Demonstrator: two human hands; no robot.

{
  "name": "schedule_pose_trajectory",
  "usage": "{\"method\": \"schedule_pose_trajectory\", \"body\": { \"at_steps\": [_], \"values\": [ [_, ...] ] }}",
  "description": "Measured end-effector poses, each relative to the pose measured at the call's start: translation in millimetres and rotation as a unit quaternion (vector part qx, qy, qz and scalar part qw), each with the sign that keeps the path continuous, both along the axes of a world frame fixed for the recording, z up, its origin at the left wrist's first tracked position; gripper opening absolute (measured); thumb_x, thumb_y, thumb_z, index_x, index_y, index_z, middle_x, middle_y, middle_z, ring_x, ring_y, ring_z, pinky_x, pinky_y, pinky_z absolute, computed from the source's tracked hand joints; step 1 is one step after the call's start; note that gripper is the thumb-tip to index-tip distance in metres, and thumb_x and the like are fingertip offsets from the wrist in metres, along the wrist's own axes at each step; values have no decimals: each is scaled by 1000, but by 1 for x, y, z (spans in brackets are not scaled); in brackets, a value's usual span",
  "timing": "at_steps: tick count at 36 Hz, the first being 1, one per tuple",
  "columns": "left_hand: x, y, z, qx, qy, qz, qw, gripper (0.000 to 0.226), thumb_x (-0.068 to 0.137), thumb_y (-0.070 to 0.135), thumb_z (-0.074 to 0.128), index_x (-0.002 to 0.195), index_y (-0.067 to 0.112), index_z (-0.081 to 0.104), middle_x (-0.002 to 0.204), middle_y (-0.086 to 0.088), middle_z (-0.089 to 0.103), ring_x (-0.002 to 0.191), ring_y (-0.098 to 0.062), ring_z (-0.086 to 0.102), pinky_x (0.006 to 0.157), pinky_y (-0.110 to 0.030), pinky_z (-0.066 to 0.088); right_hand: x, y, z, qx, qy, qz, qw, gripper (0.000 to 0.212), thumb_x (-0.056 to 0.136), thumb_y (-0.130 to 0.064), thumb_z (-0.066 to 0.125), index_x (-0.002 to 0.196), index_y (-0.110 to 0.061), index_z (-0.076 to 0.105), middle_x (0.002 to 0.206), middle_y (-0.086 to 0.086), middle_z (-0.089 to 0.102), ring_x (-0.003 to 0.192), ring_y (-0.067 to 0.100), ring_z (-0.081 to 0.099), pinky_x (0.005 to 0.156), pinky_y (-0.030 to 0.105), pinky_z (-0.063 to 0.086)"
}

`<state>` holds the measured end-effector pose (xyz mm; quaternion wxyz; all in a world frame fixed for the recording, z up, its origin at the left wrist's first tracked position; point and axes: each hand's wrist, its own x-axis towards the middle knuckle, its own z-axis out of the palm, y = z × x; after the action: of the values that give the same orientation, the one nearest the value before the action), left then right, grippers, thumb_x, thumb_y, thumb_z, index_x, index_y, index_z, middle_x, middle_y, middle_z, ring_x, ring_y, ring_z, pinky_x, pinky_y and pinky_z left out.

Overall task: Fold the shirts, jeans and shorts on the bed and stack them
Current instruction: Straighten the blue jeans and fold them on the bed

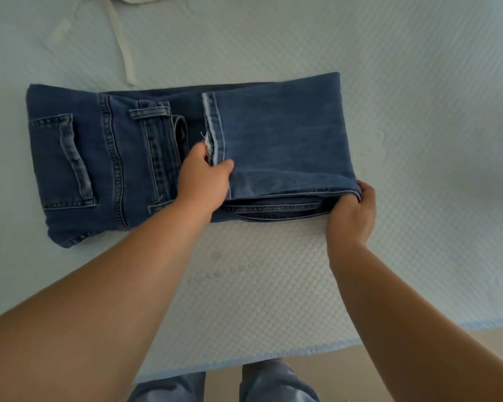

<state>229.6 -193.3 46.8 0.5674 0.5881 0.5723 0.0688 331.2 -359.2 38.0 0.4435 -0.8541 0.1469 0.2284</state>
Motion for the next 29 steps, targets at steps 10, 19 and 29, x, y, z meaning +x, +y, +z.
{"method": "schedule_pose_trajectory", "body": {
  "at_steps": [10, 19, 29],
  "values": [
    [11, 0, 10, 77, -72, 2, 994, 32, 89, 9, 54, 82, 41, 49, 69, 18, 54, 51, 15, 50, 50, -4, 40, 13, -11, -5, 0, -21, 37, 999, 16, 83, -19, 46, 80, -31, 57, 69, -13, 61, 56, 0, 54, 45, 14, 41],
    [-13, -7, -17, 116, 126, -66, 983, 16, 92, 17, 52, 107, 11, 49, 88, 3, 53, 79, -17, 49, 65, -27, 33, 13, -49, -11, -9, -51, 285, 957, 51, 84, -8, 59, 127, -32, 45, 89, -22, 61, 80, -11, 58, 64, 0, 42],
    [-15, -27, 2, 294, 137, -202, 924, 79, 86, 28, 62, 149, 13, 16, 152, -17, 19, 140, -30, 18, 111, -33, 13, 8, -46, 0, -92, -221, 421, 875, 70, 81, -2, 56, 144, -19, 34, 143, 14, 32, 113, 18, 45, 88, 36, 46]
  ]
}}
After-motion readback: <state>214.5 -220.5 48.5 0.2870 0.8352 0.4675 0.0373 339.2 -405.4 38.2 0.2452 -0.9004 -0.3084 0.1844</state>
